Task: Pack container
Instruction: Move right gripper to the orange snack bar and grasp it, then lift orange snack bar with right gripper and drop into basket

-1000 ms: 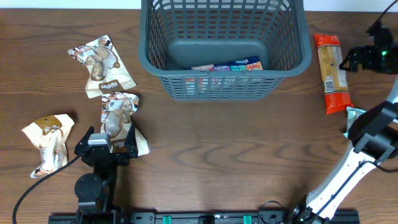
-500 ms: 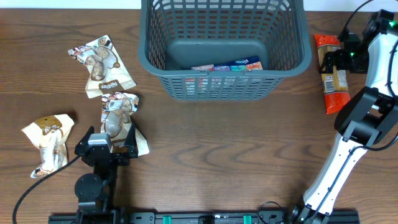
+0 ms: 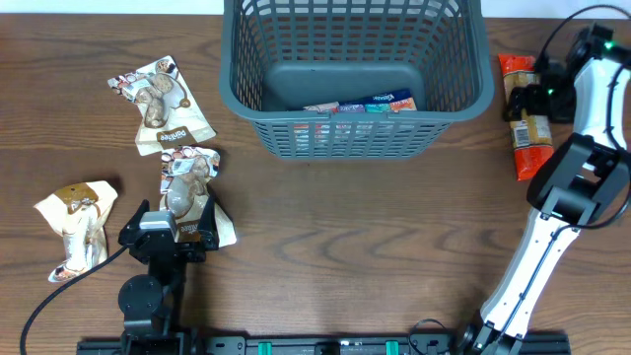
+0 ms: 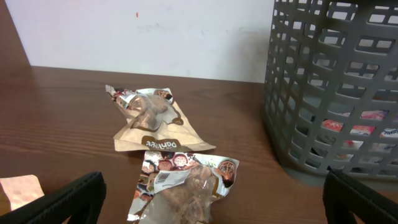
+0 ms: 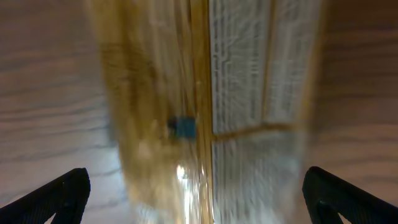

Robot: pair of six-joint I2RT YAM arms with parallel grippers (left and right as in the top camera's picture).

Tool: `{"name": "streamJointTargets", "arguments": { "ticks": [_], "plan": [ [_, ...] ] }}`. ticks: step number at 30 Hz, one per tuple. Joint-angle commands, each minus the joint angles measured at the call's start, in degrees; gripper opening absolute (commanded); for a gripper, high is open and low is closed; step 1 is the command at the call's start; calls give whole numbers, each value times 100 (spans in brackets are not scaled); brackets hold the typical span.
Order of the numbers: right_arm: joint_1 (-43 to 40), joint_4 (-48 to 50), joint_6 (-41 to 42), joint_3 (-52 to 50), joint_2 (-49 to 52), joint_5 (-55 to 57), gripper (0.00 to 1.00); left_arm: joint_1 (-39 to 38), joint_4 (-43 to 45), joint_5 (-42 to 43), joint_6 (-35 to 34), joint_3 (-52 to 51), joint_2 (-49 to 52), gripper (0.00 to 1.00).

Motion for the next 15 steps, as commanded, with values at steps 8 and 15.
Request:
{"name": "streamJointTargets", "arguments": {
  "ticks": [8, 15],
  "plan": [
    [4, 153, 173, -35, 291, 17, 96, -28, -79, 127, -33, -153, -35, 99],
    [39, 105, 227, -35, 289, -240, 4, -28, -76, 129, -35, -153, -35, 99]
  ]
}}
